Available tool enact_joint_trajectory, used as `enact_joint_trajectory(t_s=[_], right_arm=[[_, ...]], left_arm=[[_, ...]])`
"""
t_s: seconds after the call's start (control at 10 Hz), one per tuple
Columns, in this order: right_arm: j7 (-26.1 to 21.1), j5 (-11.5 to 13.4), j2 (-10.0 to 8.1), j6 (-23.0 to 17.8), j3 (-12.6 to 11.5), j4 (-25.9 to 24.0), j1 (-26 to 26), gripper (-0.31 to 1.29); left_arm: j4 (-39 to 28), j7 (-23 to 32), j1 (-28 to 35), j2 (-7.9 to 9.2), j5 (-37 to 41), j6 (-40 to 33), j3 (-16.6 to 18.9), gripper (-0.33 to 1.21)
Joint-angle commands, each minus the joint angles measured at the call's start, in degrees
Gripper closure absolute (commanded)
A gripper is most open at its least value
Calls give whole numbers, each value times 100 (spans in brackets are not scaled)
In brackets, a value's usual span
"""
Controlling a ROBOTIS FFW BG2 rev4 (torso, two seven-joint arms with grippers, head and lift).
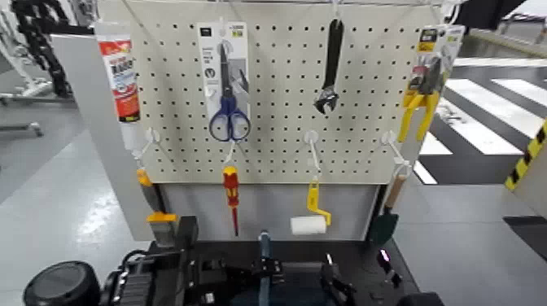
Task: Place the crate on the table.
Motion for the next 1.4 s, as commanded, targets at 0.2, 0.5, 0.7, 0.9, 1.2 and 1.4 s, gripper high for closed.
enact_joint_trajectory(t_s=[0.2, 0.5, 0.7, 0.9, 1.2, 1.4], right_arm=[[0, -12, 0, -16, 2, 11, 0, 14], [0, -12, 0, -16, 19, 11, -9, 14], [0, -21, 0, -25, 28, 11, -17, 14], [0, -38, 0, -34, 37, 28, -26, 15], [0, -47, 0, -51, 46, 37, -35, 15], [0, -47, 0, -51, 54, 37, -35, 15]], left_arm=[[317, -248, -309, 4, -295, 84, -90, 119], [589, -599, -555, 4, -568, 84, -248, 119], [721, -714, -696, 13, -691, 75, -310, 119], [835, -925, -810, -22, -875, 40, -380, 119], [993, -1188, -942, -49, -1095, -21, -459, 119], [1081, -1294, -968, -58, -1157, -56, -477, 119]])
